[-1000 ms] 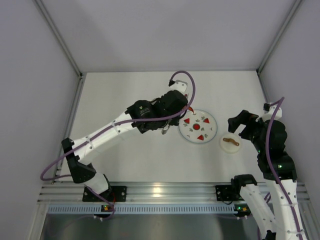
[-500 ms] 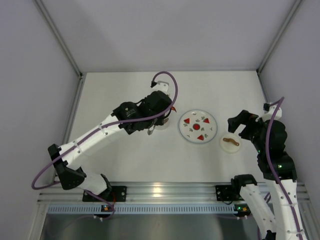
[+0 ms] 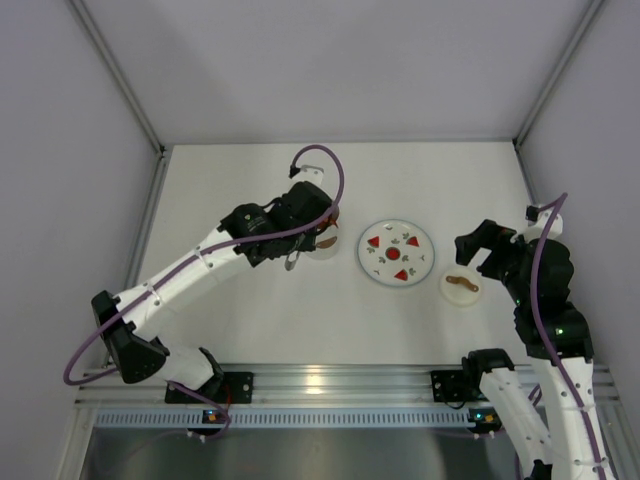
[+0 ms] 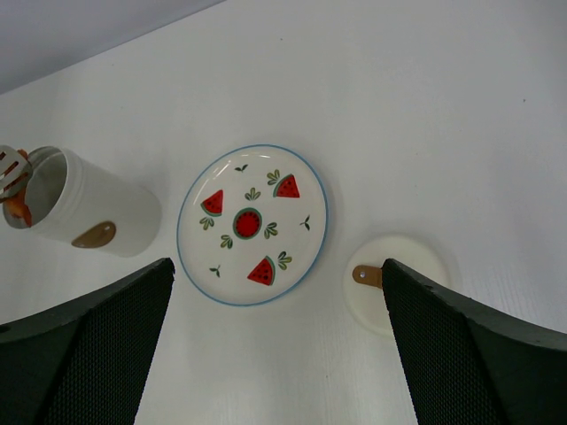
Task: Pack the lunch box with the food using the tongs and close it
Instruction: Place the fake food in the packing box.
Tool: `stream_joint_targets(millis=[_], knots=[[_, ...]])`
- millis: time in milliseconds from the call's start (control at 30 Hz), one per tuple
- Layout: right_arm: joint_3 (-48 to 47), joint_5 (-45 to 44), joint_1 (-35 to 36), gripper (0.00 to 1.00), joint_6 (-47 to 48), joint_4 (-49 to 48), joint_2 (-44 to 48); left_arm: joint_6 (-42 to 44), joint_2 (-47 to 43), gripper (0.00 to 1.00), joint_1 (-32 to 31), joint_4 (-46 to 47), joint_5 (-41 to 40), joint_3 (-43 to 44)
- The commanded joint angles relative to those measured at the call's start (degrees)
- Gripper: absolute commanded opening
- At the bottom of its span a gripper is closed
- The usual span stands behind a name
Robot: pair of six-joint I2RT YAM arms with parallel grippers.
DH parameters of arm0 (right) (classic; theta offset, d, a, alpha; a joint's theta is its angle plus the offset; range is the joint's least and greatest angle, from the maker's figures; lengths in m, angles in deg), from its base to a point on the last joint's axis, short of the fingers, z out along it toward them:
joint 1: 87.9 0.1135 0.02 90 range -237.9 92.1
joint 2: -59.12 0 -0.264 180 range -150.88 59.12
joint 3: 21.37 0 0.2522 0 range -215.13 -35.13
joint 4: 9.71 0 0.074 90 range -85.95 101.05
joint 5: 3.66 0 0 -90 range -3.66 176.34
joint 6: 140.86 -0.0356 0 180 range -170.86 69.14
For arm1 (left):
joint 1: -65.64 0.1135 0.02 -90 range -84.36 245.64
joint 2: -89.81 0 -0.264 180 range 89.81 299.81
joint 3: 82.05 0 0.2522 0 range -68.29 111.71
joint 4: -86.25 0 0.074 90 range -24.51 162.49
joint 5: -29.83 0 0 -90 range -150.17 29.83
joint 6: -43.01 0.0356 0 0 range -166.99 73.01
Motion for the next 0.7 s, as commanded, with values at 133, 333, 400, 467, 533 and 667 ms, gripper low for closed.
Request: stream_joint_targets(millis=[133, 333, 400, 467, 533, 667], knots=[[-0.78, 0.25, -0.78, 0.99, 0.22, -0.61, -0.59, 0.65, -1.49, 0.38, 0.09, 3.69, 0.32, 0.21], [-0.87, 0.33, -0.78, 0.99, 0.4, -0.7, -0.76, 0.83, -1.4, 0.5, 0.09, 3.69, 0.5, 0.56], [-0.87, 0.42, -0.78, 0.99, 0.4, -0.87, -0.76, 0.83, -1.4, 0.5, 0.09, 3.78, 0.67, 0.65], [-0.96, 0.25, -0.78, 0.99, 0.4, -0.79, -0.76, 0.92, -1.31, 0.5, 0.09, 3.78, 0.76, 0.82], [-1.13, 0.33, -0.87, 1.0, 0.31, -0.7, -0.94, 0.92, -1.31, 0.5, 0.09, 3.87, 1.03, 0.91], [-1.31, 0.33, -0.78, 0.99, 0.4, -0.88, -1.03, 1.18, -1.31, 0.51, 0.09, 3.96, 1.29, 1.61]])
